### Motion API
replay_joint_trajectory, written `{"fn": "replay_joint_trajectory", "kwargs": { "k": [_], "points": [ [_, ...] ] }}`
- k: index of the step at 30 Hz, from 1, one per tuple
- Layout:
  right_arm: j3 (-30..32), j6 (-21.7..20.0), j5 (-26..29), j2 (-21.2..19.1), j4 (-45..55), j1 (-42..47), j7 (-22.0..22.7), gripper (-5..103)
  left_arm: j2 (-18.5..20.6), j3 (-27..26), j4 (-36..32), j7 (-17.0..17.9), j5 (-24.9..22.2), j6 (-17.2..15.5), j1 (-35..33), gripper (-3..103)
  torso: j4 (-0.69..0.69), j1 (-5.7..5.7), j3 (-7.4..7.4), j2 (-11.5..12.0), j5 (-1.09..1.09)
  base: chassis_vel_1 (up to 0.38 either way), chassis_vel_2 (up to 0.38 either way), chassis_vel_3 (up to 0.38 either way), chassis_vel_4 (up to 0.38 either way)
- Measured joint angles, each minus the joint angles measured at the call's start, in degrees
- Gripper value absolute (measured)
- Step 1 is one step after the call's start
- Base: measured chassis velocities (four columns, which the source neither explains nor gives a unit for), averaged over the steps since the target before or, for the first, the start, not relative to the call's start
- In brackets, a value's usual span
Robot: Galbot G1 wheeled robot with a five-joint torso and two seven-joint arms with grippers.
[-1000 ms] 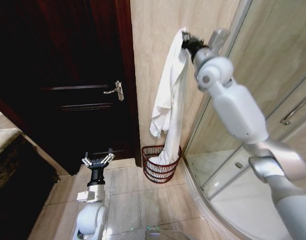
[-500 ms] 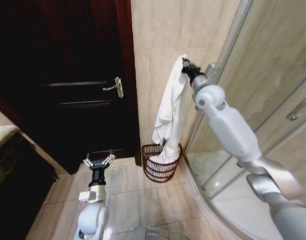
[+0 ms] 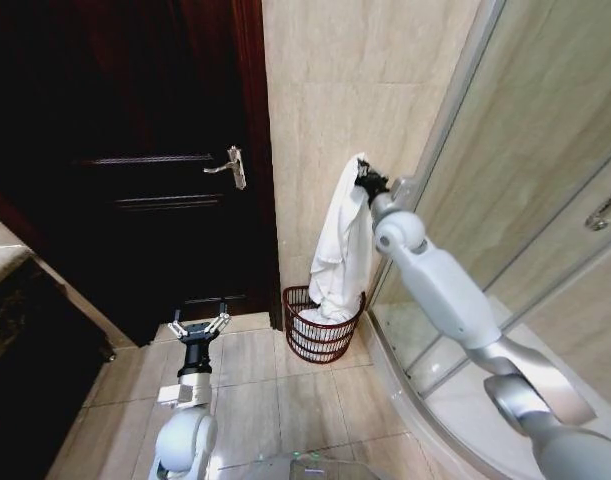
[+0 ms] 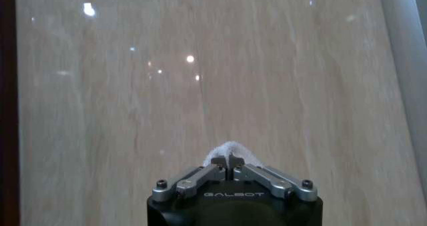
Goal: Discard the used towel into the hamper.
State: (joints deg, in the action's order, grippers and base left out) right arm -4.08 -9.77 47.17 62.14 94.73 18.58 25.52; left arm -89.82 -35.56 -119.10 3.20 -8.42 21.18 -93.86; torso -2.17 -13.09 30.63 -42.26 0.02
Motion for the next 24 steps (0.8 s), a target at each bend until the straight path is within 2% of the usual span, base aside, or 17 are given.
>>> {"fn": "replay_joint_trajectory", "kwargs": {
  "k": [8,15,24],
  "points": [
    [-0.4,1.5,-0.9,1.3,1.8,3.1,0.5,1,-0.6,-0.1,0.9,-0.4,0.3,1.1,0.0,100,-0.01,0.83,-1.20,2.0,-0.02,0.000,0.000,0.000,0.000],
    [-2.5,4.3,-0.2,4.0,0.5,-1.9,1.6,1,-1.0,0.1,0.8,-0.5,0.2,1.4,-0.4,100,-0.02,1.65,-2.41,4.0,-0.03,0.000,0.000,0.000,0.000],
    [-1.6,4.1,1.1,2.7,2.5,-1.6,2.0,1,-1.9,0.2,0.5,-0.4,1.0,1.4,-0.7,100,0.00,2.44,-3.56,6.0,-0.02,0.000,0.000,0.000,0.000]
  ]
}}
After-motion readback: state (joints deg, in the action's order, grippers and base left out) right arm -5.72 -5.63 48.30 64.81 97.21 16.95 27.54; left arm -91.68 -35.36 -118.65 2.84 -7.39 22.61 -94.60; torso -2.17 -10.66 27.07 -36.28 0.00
